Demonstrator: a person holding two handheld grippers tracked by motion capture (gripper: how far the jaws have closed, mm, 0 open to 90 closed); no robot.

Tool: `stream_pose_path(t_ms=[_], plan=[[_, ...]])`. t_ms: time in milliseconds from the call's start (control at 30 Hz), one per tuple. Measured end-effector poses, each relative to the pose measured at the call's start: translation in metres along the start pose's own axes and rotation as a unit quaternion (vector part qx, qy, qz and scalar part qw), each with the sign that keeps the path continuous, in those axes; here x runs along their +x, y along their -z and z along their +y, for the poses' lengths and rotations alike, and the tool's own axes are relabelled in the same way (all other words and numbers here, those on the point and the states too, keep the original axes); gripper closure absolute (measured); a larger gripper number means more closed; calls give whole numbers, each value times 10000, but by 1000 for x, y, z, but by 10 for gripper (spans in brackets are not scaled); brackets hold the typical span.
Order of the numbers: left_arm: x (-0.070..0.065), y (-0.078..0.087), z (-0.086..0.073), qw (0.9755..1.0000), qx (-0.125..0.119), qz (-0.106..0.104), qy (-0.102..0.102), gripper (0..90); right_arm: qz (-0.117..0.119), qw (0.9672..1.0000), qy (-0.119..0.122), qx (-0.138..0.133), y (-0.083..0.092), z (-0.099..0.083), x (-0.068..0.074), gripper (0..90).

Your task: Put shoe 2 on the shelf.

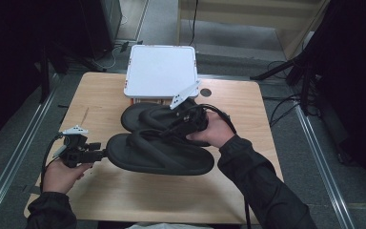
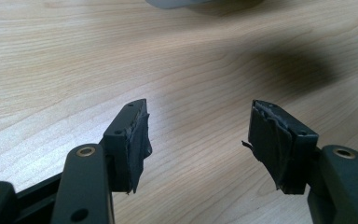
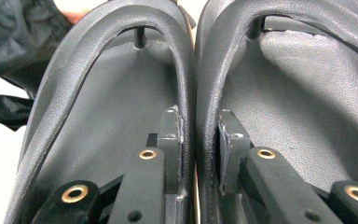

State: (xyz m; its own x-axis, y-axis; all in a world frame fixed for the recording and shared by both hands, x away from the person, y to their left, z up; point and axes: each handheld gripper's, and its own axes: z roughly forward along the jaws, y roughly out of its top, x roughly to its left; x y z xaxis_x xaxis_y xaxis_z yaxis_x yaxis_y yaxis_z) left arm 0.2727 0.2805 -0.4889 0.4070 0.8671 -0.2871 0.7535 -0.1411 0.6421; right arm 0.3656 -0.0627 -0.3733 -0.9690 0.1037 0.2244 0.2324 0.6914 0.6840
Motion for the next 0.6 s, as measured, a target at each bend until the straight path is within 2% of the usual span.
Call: stream_pose_path(t_ms=[133, 267, 433, 567, 600], plan=[[0, 0, 0, 10000, 22, 1, -4, 385, -39, 10000, 76, -46, 10, 17, 2, 760], [-1, -1, -1, 10000, 5, 0, 12, 384, -238, 9997, 4, -31, 19, 35, 3, 760], [-1, -1, -1, 10000, 12, -18, 4, 384, -558, 9982, -219, -49, 26, 52, -5, 760], [-1, -2, -1, 10000, 33, -47, -13, 384, -905, 9944, -533, -120, 29, 61, -20, 761], [-1, -2, -1, 10000, 42, -56, -11, 384, -1012, 9926, -649, -166, 29, 64, -25, 760]])
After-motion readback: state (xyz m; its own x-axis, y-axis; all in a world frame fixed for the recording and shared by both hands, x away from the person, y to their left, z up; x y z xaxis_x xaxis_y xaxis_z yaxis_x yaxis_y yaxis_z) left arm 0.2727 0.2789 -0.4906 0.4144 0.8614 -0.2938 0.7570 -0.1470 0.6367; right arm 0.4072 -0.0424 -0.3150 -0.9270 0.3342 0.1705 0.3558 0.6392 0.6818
